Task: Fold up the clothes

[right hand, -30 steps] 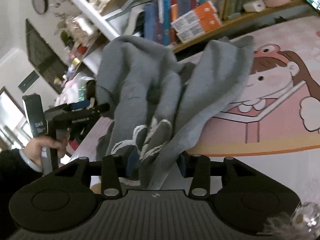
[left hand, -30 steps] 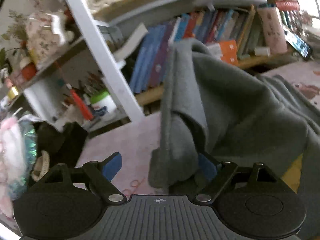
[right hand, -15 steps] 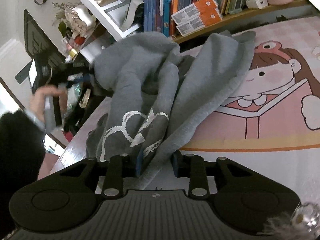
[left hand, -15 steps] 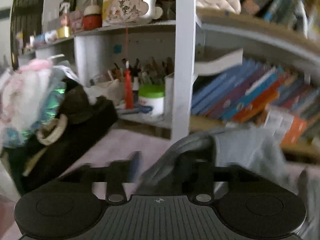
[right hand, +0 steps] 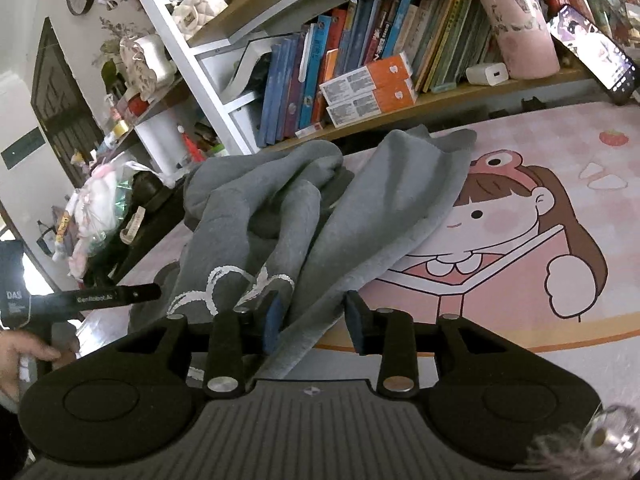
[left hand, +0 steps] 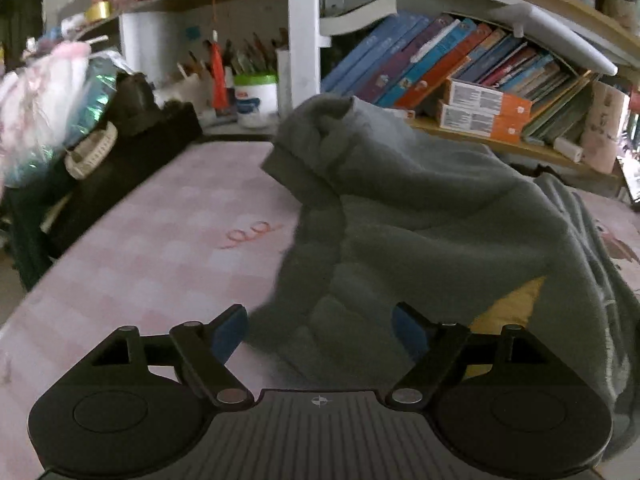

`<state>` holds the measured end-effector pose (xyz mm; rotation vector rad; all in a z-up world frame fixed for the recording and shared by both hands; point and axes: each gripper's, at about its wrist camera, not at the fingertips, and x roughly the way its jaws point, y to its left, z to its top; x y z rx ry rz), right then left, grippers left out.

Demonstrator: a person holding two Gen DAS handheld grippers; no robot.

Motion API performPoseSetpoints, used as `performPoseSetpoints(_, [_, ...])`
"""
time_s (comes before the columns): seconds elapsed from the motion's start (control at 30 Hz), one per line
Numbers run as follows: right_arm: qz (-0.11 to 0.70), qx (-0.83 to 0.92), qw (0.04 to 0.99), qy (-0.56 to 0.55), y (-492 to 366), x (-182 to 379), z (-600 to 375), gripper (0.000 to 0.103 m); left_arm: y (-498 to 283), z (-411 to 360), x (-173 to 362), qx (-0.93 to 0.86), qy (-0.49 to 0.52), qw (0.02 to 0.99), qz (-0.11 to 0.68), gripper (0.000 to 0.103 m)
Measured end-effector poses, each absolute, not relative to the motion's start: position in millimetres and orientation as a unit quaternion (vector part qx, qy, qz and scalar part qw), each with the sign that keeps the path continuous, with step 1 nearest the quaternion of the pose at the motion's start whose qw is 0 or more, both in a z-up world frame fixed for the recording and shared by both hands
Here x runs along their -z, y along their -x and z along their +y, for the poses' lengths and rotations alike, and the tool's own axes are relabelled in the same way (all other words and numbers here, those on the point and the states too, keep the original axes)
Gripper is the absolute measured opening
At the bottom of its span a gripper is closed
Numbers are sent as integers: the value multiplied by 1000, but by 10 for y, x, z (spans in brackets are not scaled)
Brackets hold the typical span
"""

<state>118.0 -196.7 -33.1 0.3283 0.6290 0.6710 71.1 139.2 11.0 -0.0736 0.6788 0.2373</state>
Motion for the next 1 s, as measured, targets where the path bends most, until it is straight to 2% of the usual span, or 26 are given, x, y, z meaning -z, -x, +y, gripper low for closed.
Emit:
performPoseSetpoints(0.17, [320,-324,874,-168,-1219,378,-1982,34,-758,1269,-8,-115,13,937,331,82])
performPoseSetpoints(0.23, [323,-327,872,-170,-1222,382,-1974,28,-766,1245,16,-113,12,937,330,81])
performPoseSetpoints(0.4, [322,-329,872,-167,-1204,375,-1957,26,-765,1252,40,-119,18,937,327,75])
performPoseSetpoints(0.6, [324,-327,872,-165,-1202,381,-1957,26,-742,1332,30,-128,31,937,323,67])
performPoseSetpoints(0.87, [331,-329,868,-171,-1207,398,-1958,26,-784,1335,60,-127,8,933,336,68])
performPoseSetpoints(1.0, [330,-321,871,-172,-1210,408,-1969,32,-736,1376,28,-130,21,934,333,68])
